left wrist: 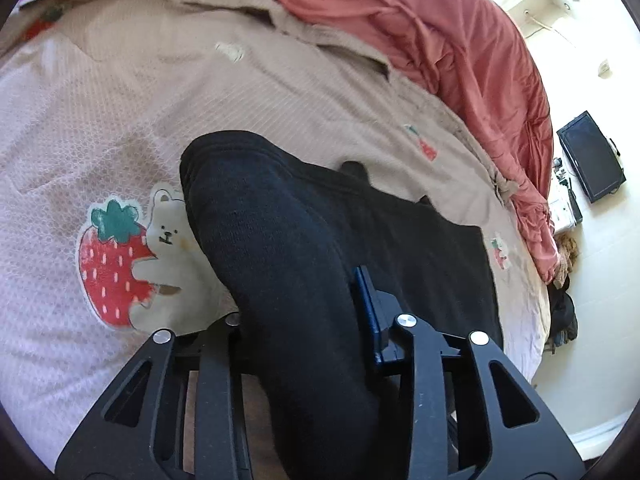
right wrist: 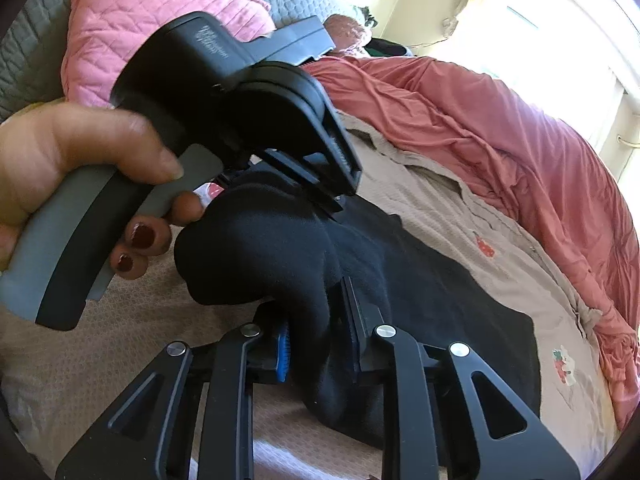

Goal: Fold small clothes

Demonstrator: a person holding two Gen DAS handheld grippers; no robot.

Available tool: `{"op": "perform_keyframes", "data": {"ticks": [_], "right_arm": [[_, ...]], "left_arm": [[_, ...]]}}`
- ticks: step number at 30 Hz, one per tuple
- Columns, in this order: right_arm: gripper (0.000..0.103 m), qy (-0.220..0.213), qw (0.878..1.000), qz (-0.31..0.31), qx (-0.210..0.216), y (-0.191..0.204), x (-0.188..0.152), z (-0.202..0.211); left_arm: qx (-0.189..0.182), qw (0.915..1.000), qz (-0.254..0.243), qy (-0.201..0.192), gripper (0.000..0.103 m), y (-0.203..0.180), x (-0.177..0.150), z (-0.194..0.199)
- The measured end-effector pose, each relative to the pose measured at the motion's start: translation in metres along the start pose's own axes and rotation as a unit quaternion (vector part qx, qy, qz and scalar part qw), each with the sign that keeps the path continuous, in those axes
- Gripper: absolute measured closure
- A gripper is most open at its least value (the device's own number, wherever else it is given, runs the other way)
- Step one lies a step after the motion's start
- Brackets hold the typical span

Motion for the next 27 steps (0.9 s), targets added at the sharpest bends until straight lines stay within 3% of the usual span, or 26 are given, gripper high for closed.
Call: {"op": "perform_keyframes", "data": {"ticks": [5,13,22,27], "right_arm": [[0.086,-0.004,1.0,-0.027,0.007,-0.019,-0.008,0.016],[0.089,-0.012,0.997,-0.076,0.015,-0.068,-0.025,0.04],[0.089,-0.016,0.987,-0.157,0.02,-0.136,-0.059,0.057],[0.089,-0.002,0.976,-0.215,0.031,-0.172,-0.084,0.055]], "left_arm": [[-0.023,0.9992,0.017,-0.027,0.079,-0.023,-0.012,0.013],[-0.014,0.9993,0.025,-0.024,0.079,-0.071,-0.013,0.005],[0.035,0.9989,-0.032,0.002,0.079,-0.161,-0.004,-0.031],[0.058,0.9968,-0.05,0.021,0.078,-0.195,-0.006,-0.062]]}}
Point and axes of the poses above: each gripper's, at about its wrist camera, not at the fingertips, and z roughly against the way its jaws point, y to its left, x to its top, the point moved 8 cm from there along -z, roughly the way its jaws point, and after that the axes turned 10 degrees about y, right-handed, at the moved point
